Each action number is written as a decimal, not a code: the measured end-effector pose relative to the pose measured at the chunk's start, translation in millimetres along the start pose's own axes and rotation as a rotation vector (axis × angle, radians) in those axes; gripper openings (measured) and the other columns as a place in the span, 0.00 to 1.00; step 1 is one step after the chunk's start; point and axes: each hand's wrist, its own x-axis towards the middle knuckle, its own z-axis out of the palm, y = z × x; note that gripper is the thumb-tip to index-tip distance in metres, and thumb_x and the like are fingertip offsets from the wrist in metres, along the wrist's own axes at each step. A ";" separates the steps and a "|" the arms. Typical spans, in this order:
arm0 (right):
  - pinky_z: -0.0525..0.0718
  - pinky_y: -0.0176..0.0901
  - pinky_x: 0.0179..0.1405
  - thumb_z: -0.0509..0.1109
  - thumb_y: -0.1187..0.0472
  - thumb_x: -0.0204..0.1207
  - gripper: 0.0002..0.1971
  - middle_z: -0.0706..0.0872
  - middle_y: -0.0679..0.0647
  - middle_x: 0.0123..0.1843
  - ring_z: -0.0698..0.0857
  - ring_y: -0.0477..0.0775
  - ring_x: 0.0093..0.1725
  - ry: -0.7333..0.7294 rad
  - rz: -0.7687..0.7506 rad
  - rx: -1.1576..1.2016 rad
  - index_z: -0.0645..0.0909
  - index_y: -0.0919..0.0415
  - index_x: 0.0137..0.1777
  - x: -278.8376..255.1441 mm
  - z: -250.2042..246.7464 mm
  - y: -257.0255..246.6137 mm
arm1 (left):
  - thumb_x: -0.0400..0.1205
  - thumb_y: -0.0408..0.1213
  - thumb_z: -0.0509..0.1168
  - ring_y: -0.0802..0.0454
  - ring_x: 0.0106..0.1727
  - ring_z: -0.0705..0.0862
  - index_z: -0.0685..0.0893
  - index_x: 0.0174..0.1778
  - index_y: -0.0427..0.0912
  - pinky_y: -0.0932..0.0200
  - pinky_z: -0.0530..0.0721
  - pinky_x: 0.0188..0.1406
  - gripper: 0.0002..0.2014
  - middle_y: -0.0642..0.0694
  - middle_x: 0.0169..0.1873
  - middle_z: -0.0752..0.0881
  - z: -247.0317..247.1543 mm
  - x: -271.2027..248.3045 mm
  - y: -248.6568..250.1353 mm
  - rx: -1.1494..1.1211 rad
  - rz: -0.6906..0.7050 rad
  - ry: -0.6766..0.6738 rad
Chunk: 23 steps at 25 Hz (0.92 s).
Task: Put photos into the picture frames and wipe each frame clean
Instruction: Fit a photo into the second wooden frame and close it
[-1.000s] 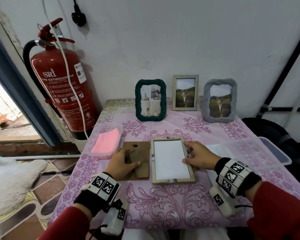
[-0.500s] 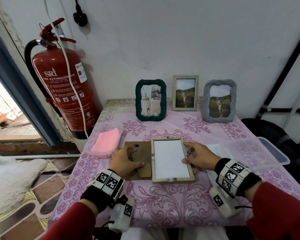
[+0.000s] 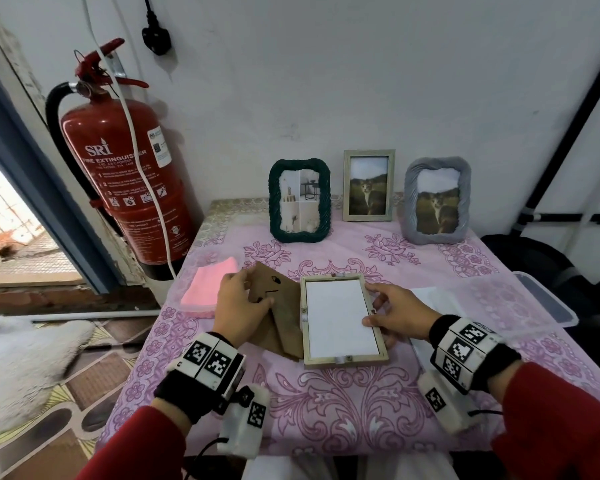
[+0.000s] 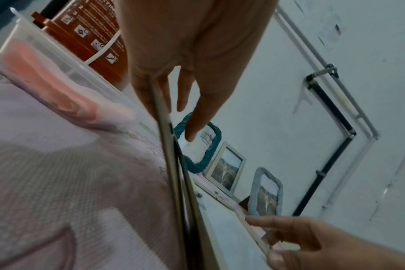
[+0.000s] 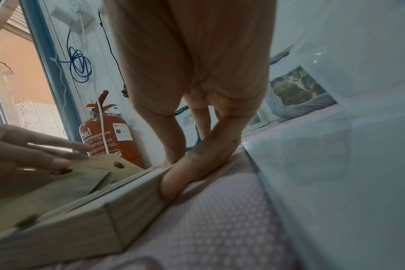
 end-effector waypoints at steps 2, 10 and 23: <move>0.81 0.42 0.46 0.76 0.66 0.71 0.34 0.78 0.61 0.52 0.79 0.54 0.49 -0.006 0.004 0.003 0.68 0.59 0.76 -0.7 -0.1 0.1 | 0.72 0.29 0.74 0.49 0.48 0.81 0.76 0.70 0.36 0.58 0.80 0.52 0.29 0.43 0.52 0.81 -2.5 1.5 2.2 -0.141 -0.027 0.013; 0.88 0.48 0.24 0.74 0.70 0.72 0.38 0.73 0.57 0.48 0.81 0.51 0.38 -0.048 0.077 0.117 0.62 0.57 0.80 -0.9 0.0 -0.4 | 0.72 0.27 0.74 0.57 0.32 0.79 0.84 0.60 0.40 0.65 0.80 0.32 0.20 0.52 0.30 0.82 -6.8 3.8 4.1 -0.286 -0.052 -0.022; 0.84 0.32 0.23 0.76 0.67 0.71 0.39 0.78 0.53 0.37 0.83 0.49 0.34 -0.029 0.069 0.093 0.61 0.58 0.80 5.0 1.2 8.0 | 0.71 0.26 0.75 0.51 0.34 0.84 0.82 0.61 0.37 0.62 0.86 0.28 0.22 0.44 0.37 0.85 -1.9 2.9 14.4 -0.561 -0.081 -0.040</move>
